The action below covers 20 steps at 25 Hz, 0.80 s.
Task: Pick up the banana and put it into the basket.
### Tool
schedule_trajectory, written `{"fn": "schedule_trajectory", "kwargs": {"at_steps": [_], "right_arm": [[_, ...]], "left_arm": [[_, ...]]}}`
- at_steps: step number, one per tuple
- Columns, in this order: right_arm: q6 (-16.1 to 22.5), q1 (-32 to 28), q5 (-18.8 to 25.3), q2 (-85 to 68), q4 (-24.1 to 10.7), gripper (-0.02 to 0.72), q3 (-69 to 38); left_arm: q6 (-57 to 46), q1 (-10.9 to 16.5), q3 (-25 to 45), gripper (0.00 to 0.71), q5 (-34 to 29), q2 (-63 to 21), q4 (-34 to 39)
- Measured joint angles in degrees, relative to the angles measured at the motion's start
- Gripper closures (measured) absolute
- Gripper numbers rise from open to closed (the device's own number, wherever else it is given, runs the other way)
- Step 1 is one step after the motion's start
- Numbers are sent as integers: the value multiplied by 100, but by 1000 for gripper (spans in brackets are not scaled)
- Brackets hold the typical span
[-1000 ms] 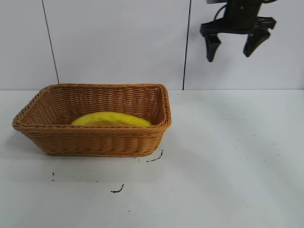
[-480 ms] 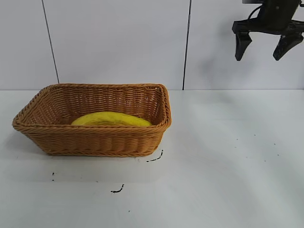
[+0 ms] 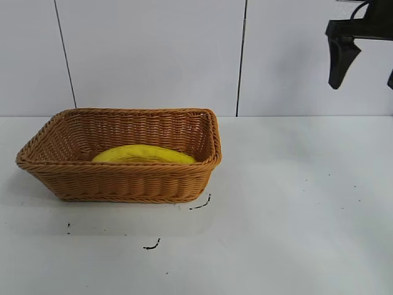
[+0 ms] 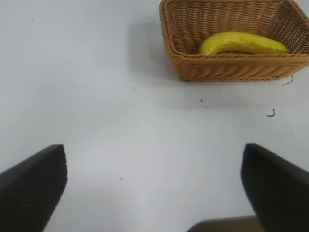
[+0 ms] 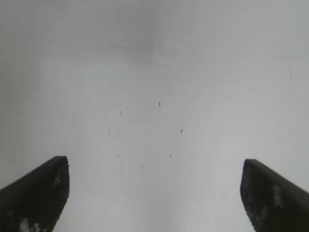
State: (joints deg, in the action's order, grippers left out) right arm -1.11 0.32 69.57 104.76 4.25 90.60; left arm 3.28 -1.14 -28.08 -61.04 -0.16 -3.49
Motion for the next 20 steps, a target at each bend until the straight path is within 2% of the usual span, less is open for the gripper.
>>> {"fn": "schedule_trajectory", "kwargs": {"at_steps": [5,10,15,20], "right_arm": [[5,0,5,-1640,-52,14,-1801],[5,0,-24,-3402,-109,14,-3164],[-17,0,-502,-5158,-113,14,-4402],[-245,0,-991,-6865,-113,14,-5521]], "left_arm": [[0,0,0,15,0,0,0],[0,0,0,15,0,0,0],[0,0,0,15,0,0,0],[0,0,0,15,0,0,0]]}}
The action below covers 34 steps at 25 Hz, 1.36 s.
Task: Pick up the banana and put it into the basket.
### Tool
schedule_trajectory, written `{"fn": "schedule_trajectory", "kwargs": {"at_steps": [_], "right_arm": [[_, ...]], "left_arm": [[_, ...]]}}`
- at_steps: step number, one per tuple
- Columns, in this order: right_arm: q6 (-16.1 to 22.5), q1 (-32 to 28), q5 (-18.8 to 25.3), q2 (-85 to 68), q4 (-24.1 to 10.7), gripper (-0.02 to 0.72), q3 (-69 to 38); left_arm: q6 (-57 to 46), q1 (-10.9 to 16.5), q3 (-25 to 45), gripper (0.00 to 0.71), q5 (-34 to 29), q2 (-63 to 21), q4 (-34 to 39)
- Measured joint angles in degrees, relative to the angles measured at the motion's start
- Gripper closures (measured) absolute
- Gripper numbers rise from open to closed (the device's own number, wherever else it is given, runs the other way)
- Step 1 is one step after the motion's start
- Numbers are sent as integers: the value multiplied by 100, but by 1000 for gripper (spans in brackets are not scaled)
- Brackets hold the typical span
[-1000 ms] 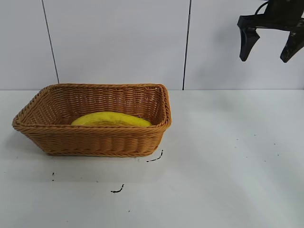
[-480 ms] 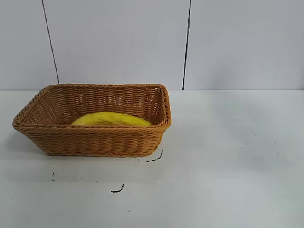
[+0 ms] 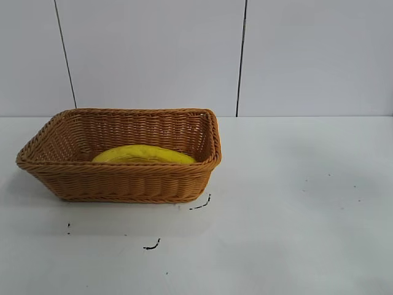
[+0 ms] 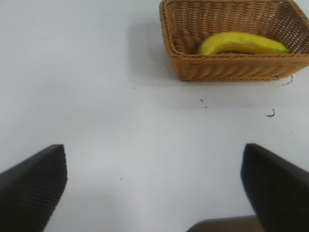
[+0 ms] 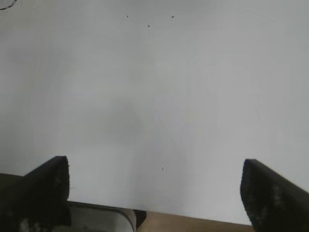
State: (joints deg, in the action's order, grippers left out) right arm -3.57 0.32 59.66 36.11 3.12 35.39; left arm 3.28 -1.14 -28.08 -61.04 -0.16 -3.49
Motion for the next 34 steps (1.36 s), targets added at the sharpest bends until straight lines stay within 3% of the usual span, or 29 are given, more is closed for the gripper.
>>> {"fn": "schedule_trajectory", "kwargs": {"at_steps": [4,15,34], "right_arm": [[-26,0,-23,-1235,-22,14,-639],[-26,0,-115,-3519,-40,14,-691],[-26,30,-121,-3640,-6,14,-691]], "left_arm": [[0,0,0,15,0,0,0],[0,0,0,15,0,0,0],[0,0,0,15,0,0,0]]}}
